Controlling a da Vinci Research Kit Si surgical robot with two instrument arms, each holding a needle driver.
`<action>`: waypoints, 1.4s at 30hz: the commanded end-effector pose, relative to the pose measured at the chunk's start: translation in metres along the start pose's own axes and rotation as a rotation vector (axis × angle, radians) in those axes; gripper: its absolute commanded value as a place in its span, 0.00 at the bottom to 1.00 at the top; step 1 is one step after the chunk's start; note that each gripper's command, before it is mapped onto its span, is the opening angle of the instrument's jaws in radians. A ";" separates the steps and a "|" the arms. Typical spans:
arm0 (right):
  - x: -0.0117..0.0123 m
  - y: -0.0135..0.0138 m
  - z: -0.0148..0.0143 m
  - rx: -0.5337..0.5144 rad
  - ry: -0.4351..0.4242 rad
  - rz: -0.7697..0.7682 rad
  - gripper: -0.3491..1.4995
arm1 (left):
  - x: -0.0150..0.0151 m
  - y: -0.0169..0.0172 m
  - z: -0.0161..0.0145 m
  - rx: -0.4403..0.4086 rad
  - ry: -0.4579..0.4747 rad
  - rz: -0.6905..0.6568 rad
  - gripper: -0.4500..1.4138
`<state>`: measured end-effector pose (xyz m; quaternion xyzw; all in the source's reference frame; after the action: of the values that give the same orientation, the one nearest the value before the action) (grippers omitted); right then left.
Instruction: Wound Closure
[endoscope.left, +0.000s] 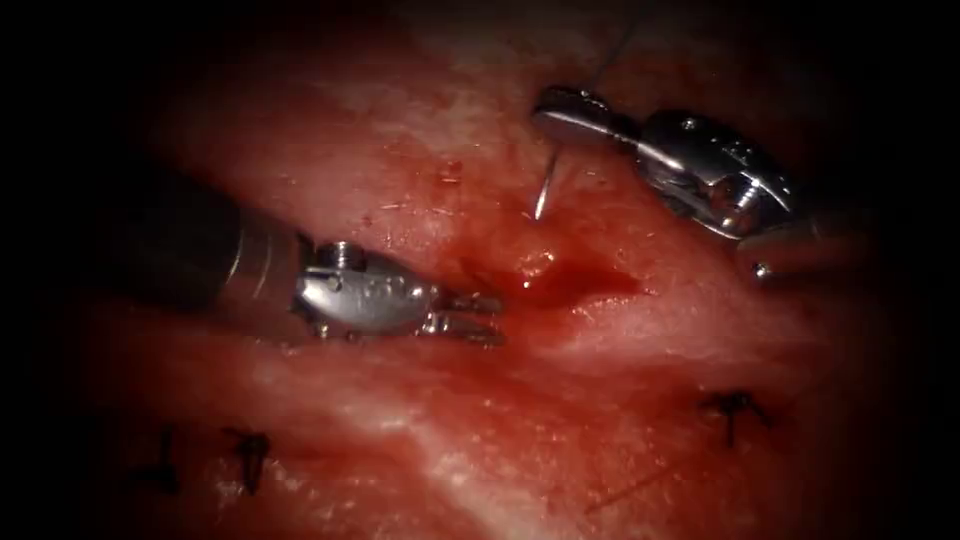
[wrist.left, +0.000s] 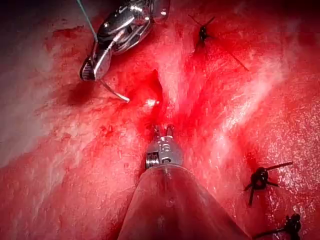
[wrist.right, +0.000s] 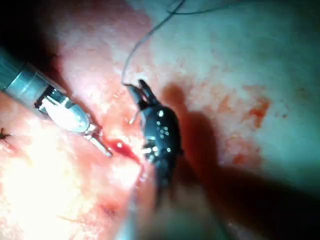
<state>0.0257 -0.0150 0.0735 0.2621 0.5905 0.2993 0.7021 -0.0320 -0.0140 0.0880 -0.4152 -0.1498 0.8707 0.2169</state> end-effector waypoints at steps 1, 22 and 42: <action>-0.0010 -0.0004 0.0010 0.005 -0.008 0.007 0.00 | -0.0004 0.0005 0.0008 -0.002 0.000 -0.001 0.22; -0.0018 -0.0021 0.0009 0.070 -0.099 0.072 0.00 | -0.0006 0.0006 0.0003 0.002 0.000 0.001 0.22; -0.0029 -0.0045 0.0015 0.152 -0.129 0.255 0.00 | -0.0004 0.0006 0.0001 0.001 -0.003 -0.001 0.21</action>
<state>0.0265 -0.0194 0.0720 0.4062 0.5261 0.3242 0.6731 -0.0315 -0.0140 0.0875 -0.4138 -0.1490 0.8715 0.2169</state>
